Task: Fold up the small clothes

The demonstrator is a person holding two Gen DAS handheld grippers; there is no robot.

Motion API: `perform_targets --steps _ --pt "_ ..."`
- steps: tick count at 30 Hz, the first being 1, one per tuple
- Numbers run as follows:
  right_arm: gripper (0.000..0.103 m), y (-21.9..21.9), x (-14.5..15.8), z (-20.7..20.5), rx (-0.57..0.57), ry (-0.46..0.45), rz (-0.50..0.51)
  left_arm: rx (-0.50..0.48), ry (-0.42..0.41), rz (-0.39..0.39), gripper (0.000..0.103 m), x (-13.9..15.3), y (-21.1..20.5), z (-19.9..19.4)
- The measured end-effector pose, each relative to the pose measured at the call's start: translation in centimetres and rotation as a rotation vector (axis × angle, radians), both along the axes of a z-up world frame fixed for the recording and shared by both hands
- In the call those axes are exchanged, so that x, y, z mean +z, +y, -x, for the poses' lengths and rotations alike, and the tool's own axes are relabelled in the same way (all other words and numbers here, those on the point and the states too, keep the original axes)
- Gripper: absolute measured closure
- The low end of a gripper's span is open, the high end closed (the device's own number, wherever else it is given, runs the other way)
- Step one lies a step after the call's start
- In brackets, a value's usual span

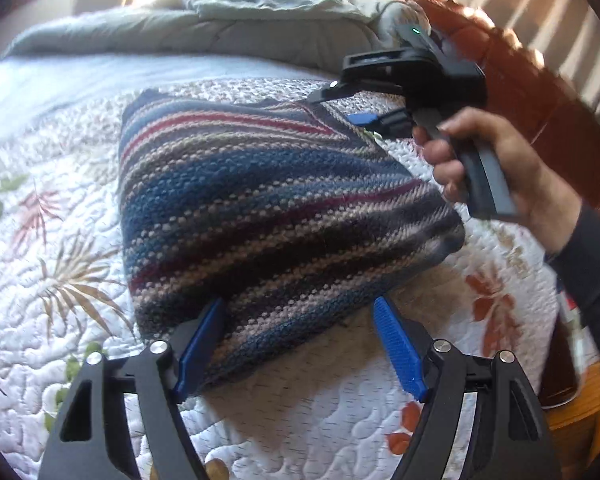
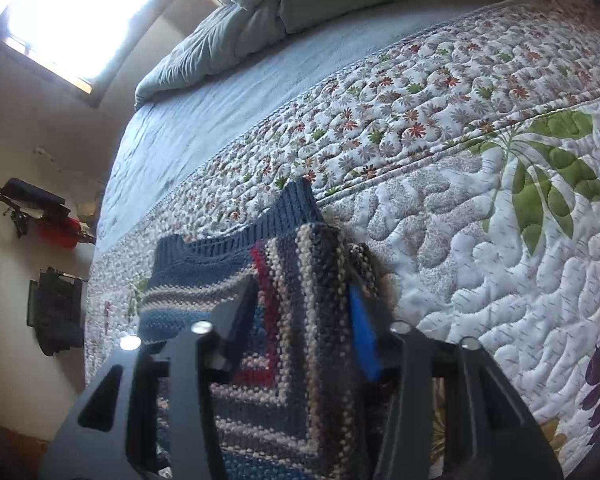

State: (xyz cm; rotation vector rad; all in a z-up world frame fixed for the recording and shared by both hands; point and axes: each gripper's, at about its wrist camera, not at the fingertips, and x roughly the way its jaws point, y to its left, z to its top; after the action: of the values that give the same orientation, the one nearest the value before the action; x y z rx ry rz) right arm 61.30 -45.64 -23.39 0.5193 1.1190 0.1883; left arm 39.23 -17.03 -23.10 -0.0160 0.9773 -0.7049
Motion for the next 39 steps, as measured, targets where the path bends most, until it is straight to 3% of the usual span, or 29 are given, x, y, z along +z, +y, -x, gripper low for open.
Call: perform_targets --steps 1,7,12,13,15,16,22,25,27,28,29,31,33,36,37,38,39 --pt "0.093 0.0 -0.2 0.0 0.009 0.0 0.012 -0.004 -0.022 -0.02 0.025 -0.1 -0.4 0.4" --pt "0.094 -1.6 1.6 0.7 -0.048 -0.102 0.042 -0.01 -0.052 -0.026 0.025 0.2 -0.7 1.0" --pt "0.093 -1.8 -2.0 0.1 -0.083 -0.006 0.107 -0.009 -0.055 -0.028 0.025 0.6 -0.5 1.1" --pt "0.091 -1.9 -1.9 0.2 -0.087 -0.009 0.079 -0.008 -0.053 -0.029 0.025 0.7 -0.5 1.1" --pt "0.074 -2.3 -1.3 0.6 -0.096 -0.015 0.037 -0.006 -0.045 -0.041 0.025 0.8 -0.4 1.2" --pt "0.059 -2.4 -0.8 1.1 -0.096 -0.024 0.034 -0.005 -0.044 -0.045 0.025 0.9 -0.5 1.4" --pt "0.053 -3.2 1.0 6.2 -0.06 -0.028 0.009 -0.005 -0.045 -0.067 0.025 1.7 -0.4 2.2" --pt "0.044 -3.7 0.5 9.2 -0.068 -0.005 -0.045 -0.003 -0.045 -0.071 0.025 2.2 -0.3 2.9" --pt "0.044 -3.2 -0.4 9.9 -0.058 0.012 -0.067 -0.003 -0.049 -0.075 0.025 2.5 -0.2 3.4" --pt "0.051 -2.9 -0.7 10.1 -0.05 0.021 -0.074 -0.005 -0.049 -0.079 0.025 2.7 -0.1 3.6" --pt "0.078 -2.7 -1.0 10.2 -0.043 0.02 -0.077 -0.006 -0.049 -0.082 0.025 2.9 -0.1 3.8" --pt "0.087 -2.8 -1.4 10.6 -0.068 0.012 -0.042 -0.004 -0.051 -0.084 0.025 3.2 0.2 4.4" --pt "0.087 -3.2 -2.3 11.1 -0.091 0.038 -0.029 0.005 -0.051 -0.091 0.025 3.4 0.8 4.8" --pt "0.079 -3.4 -0.6 12.8 -0.07 -0.027 -0.073 0.031 -0.026 -0.082 0.025 3.5 2.2 4.8" --pt "0.071 -3.4 0.0 13.4 -0.073 -0.044 -0.076 0.039 -0.017 -0.067 0.025 3.6 2.9 4.7" --pt "0.055 -3.4 0.6 14.3 -0.08 -0.054 -0.071 0.047 -0.009 -0.045 0.025 3.7 3.7 4.6" --pt "0.051 -3.5 0.7 15.2 -0.089 -0.05 -0.074 0.06 0.004 -0.017 0.024 3.7 4.7 4.5"
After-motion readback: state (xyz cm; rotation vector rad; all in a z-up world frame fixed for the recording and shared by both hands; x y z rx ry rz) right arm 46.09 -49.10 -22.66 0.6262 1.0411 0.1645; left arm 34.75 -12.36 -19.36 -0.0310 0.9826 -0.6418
